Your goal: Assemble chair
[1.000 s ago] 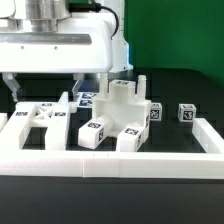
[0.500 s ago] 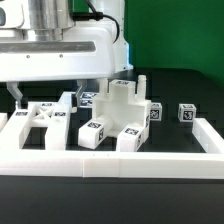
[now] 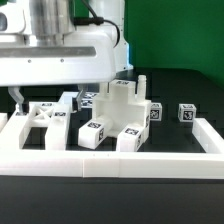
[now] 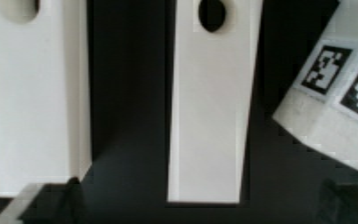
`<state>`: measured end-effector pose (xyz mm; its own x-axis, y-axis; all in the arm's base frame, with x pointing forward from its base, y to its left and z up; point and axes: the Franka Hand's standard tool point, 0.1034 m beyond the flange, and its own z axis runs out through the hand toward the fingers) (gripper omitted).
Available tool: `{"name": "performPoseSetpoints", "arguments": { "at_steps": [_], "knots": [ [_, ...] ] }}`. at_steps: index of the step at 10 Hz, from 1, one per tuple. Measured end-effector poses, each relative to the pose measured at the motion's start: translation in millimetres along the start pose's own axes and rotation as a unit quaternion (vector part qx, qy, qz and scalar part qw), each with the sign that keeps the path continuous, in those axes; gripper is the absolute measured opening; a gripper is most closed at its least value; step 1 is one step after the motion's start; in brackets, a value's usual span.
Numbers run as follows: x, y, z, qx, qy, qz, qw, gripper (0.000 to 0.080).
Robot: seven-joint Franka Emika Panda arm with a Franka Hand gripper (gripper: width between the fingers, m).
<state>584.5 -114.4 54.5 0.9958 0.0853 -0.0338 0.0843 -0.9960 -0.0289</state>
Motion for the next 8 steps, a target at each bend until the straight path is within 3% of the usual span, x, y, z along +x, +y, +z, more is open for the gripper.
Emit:
{"name": "performPoseSetpoints", "arguments": {
  "at_steps": [3, 7, 8],
  "knots": [
    [-4.1, -3.7, 15.9, -0.003, -0.004, -0.003, 1.000, 0.0649],
    [-6.1, 0.8, 16.6, -0.002, -0.007, 0.001, 1.000, 0.0649],
    [-8.2, 3.5, 21.0, -0.007, -0.003, 0.002, 1.000, 0.0649]
  ]
}}
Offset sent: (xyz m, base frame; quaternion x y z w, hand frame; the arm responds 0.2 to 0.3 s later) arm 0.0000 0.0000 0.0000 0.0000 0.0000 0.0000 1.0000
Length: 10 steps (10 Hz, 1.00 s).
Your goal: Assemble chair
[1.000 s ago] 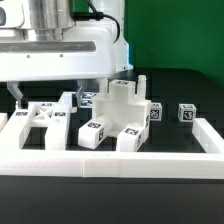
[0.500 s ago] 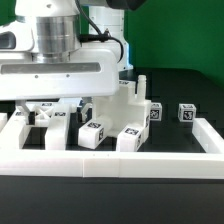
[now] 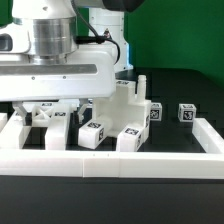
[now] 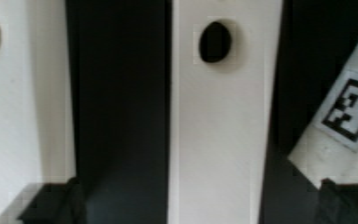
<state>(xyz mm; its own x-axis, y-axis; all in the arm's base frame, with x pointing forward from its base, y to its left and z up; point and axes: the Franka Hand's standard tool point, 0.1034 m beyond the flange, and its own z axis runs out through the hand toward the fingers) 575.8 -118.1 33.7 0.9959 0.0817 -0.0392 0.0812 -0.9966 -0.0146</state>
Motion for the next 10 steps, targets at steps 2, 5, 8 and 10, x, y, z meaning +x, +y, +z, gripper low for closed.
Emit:
{"name": "performPoseSetpoints", "arguments": {
  "at_steps": [2, 5, 8, 10],
  "knots": [
    [-1.3, 2.7, 4.1, -0.004, 0.001, 0.001, 1.000, 0.0649],
    [-1.2, 0.5, 7.9, -0.005, 0.002, 0.001, 1.000, 0.0649],
    [-3.0, -3.5, 13.4, -0.004, -0.002, 0.005, 1.000, 0.0649],
    [-4.3, -9.3, 19.3, -0.003, -0.006, 0.004, 1.000, 0.0649]
  ]
}}
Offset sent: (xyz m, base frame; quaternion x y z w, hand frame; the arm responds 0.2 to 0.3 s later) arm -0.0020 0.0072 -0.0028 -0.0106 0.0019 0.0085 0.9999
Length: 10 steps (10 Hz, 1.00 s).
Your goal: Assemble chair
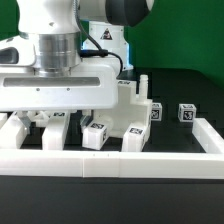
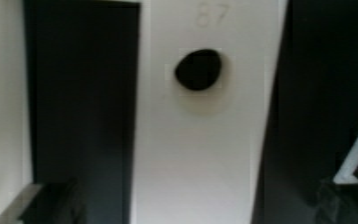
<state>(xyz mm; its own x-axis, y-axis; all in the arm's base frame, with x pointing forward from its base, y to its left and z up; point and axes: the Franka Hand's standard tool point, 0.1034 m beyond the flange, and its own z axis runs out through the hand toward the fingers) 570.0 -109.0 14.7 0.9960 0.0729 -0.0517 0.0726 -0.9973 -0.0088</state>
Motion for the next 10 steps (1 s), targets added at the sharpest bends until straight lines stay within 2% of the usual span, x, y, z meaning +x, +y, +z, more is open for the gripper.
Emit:
{"name": "performPoseSetpoints", "arguments": {
  "at_steps": [5, 6, 7, 8, 10],
  "knots": [
    [-2.7, -1.1, 6.8, 0.000, -0.005, 0.007, 1.000, 0.0649],
    [-4.5, -0.5, 7.2, 0.004, -0.008, 0.013, 1.000, 0.0649],
    [-10.1, 2.2, 8.3, 0.016, -0.020, 0.031, 0.999, 0.0649],
    [-9.4, 2.0, 9.1, 0.011, -0.016, 0.036, 0.999, 0.0649],
    [-11.1, 1.4, 10.5, 0.012, -0.017, 0.037, 0.999, 0.0649]
  ]
}}
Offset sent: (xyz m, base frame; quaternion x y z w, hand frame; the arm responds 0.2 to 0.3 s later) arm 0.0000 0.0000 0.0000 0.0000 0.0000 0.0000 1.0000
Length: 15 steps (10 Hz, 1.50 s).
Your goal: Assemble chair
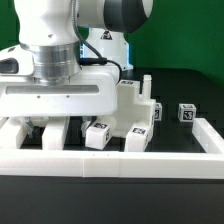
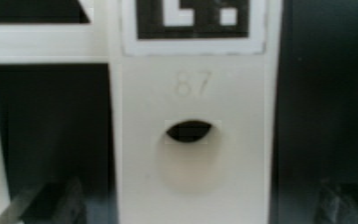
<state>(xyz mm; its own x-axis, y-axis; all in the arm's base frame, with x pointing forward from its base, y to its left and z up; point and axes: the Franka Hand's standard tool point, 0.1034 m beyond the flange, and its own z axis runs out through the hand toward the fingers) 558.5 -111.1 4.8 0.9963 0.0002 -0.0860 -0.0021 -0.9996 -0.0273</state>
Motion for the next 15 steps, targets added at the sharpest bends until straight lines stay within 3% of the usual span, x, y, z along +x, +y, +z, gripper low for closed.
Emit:
{"name": "performPoseSetpoints", "arguments": {
  "at_steps": [2, 3, 4, 6, 11, 13, 15],
  "knots": [
    [-0.3, 2.6, -0.1, 0.000, 0.001, 0.001, 1.000, 0.0649],
    [-0.3, 2.5, -0.1, 0.000, 0.001, 0.001, 1.000, 0.0526],
    [0.1, 2.2, -0.3, 0.000, 0.001, 0.001, 1.000, 0.0526],
    [1.8, 2.4, -1.5, -0.001, 0.002, -0.005, 1.000, 0.0283],
    [2.8, 3.6, -5.8, -0.001, 0.005, -0.010, 1.000, 0.0283],
    [2.2, -0.6, -36.6, 0.010, 0.013, -0.007, 1.000, 0.0284],
    [-2.5, -4.4, -58.1, 0.011, 0.023, -0.014, 1.000, 0.0284]
  ]
}}
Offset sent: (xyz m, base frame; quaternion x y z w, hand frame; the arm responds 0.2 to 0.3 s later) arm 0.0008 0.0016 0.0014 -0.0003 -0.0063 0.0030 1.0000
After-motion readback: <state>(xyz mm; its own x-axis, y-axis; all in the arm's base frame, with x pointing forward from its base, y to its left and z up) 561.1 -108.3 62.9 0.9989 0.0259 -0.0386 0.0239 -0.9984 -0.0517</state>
